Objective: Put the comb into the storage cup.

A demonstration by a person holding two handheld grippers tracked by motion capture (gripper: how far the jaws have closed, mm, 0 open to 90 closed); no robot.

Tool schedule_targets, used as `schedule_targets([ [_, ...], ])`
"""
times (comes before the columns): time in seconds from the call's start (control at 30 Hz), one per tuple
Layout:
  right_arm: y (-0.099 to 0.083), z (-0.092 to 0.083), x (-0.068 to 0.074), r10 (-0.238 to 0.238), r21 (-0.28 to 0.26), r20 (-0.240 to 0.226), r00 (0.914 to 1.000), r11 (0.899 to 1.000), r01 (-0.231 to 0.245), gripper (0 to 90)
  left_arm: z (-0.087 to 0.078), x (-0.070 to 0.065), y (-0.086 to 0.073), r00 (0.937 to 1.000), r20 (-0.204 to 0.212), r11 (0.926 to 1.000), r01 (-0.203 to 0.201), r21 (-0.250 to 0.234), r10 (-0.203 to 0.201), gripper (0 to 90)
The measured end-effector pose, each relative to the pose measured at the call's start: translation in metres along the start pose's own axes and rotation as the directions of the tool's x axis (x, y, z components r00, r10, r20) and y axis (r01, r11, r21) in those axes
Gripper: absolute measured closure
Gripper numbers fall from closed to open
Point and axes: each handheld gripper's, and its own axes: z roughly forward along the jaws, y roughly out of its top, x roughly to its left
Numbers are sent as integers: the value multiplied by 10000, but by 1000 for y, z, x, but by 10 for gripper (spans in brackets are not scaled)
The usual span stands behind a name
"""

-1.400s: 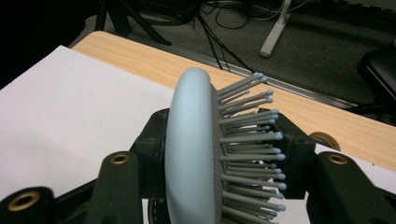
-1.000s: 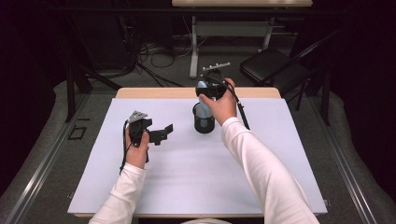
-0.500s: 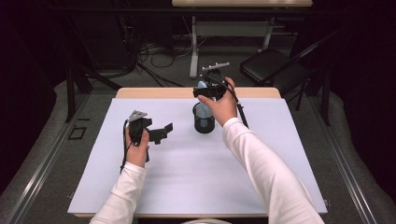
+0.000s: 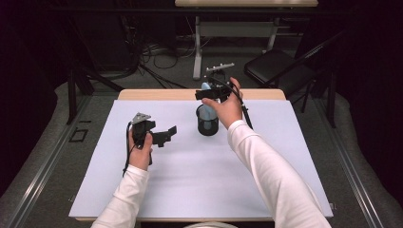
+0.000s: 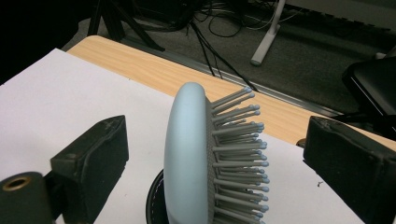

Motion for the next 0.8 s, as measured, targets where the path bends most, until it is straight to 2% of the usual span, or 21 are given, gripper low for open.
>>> schedule_targets([
  [0.13, 0, -1, 0, -27, 96, -104, 9999, 10000, 28, 2, 0, 0, 0, 10000, -19, 10000, 3, 10, -3, 6],
  [0.27, -1, -2, -1, -1, 121, -166, 9999, 9999, 3, 0, 0, 0, 0, 10000, -22, 10000, -1, 1, 1, 6],
  [0.47, 1, -7, -3, 64, -154, -161, 9999, 9999, -66, 0, 0, 0, 0, 10000, -23, 10000, -32, -5, 32, 6],
  [0.8, 1, -12, -4, -222, -250, -207, 9995, 9995, 217, 0, 0, -1, 0, 10000, -16, 10000, -88, 18, 88, 6],
])
